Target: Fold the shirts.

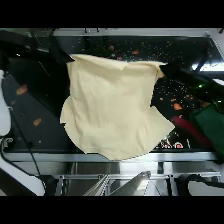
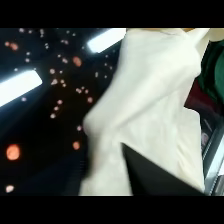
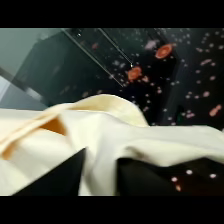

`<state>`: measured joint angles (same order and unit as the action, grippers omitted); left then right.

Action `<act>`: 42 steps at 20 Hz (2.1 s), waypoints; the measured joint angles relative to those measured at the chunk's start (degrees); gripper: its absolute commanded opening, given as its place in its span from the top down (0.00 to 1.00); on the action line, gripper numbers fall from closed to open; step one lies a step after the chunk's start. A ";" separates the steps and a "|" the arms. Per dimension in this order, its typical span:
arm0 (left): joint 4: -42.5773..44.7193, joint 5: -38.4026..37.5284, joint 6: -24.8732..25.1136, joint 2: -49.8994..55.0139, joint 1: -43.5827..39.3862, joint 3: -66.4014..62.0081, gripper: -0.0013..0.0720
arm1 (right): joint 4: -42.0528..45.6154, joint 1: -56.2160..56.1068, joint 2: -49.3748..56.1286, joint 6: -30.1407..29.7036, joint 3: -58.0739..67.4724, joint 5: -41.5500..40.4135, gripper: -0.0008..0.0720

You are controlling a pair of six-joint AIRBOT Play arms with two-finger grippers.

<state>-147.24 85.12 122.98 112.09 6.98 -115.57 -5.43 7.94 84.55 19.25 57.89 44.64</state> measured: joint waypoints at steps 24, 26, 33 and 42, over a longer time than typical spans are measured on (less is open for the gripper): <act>10.40 -5.95 -19.91 -41.00 7.41 81.37 0.09 | 49.96 9.77 17.05 51.78 27.54 25.38 0.39; 15.89 -9.90 -24.11 -45.03 7.41 83.08 0.09 | 50.10 8.72 20.00 53.31 31.50 26.03 0.39; 24.37 -19.32 -31.04 -49.66 7.43 84.78 0.09 | 50.42 7.76 23.93 55.56 37.66 25.40 0.39; 12.76 -25.51 -22.80 -36.59 5.05 82.90 0.66 | 50.25 7.74 25.53 56.24 38.51 21.51 0.39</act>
<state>-134.47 59.61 100.18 75.50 12.03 -32.67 44.82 15.68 110.08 75.48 96.40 66.15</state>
